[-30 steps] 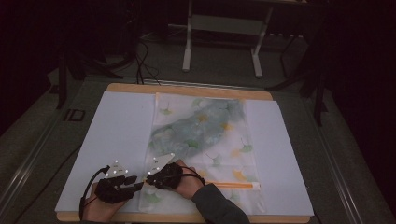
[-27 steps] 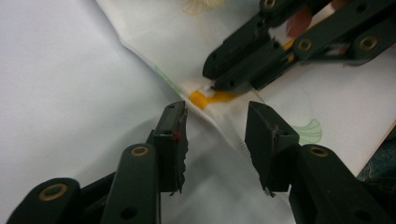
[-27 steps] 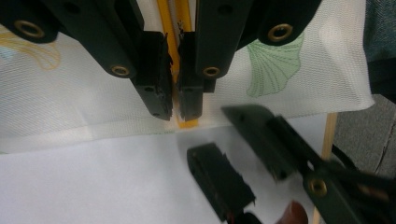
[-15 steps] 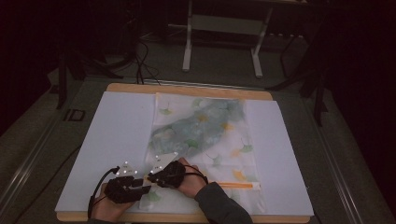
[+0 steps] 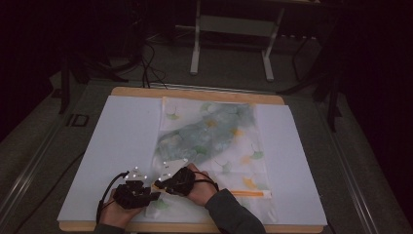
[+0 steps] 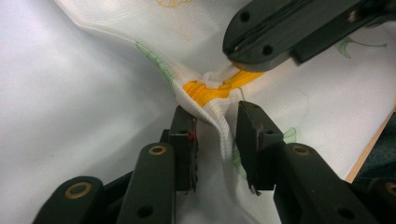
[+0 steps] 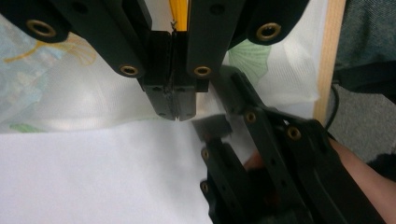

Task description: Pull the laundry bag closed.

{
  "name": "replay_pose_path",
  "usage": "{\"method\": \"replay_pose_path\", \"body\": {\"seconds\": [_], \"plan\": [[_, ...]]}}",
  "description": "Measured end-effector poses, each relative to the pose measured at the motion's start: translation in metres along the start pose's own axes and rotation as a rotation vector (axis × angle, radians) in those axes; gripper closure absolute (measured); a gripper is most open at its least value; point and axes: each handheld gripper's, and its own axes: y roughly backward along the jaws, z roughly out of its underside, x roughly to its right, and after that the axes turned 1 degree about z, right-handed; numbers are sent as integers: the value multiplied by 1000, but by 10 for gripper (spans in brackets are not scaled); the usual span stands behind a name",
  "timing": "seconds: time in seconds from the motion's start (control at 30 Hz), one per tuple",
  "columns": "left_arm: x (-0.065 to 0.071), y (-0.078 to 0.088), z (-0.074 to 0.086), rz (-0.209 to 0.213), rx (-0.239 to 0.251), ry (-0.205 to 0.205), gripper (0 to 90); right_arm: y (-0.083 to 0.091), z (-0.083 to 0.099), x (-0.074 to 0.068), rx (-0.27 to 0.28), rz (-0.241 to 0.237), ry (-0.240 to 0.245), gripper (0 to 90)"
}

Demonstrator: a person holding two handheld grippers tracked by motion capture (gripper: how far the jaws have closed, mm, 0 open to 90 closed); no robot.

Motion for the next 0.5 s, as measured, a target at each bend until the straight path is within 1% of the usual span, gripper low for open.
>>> {"method": "replay_pose_path", "body": {"seconds": [0.13, 0.2, 0.37, 0.5], "plan": [[0, -1, 0, 7, -6, -8, 732, -2, 2, 1, -15, 1, 3, 896], [1, -1, 0, 7, -9, -17, 756, -4, 5, 2, -14, 0, -9, 896], [3, -1, 0, 6, -10, -32, 810, -5, 8, 3, -16, -4, -21, 895], [3, 0, 0, 8, -5, -34, 842, -5, 9, 4, -19, -9, -28, 894]]}}
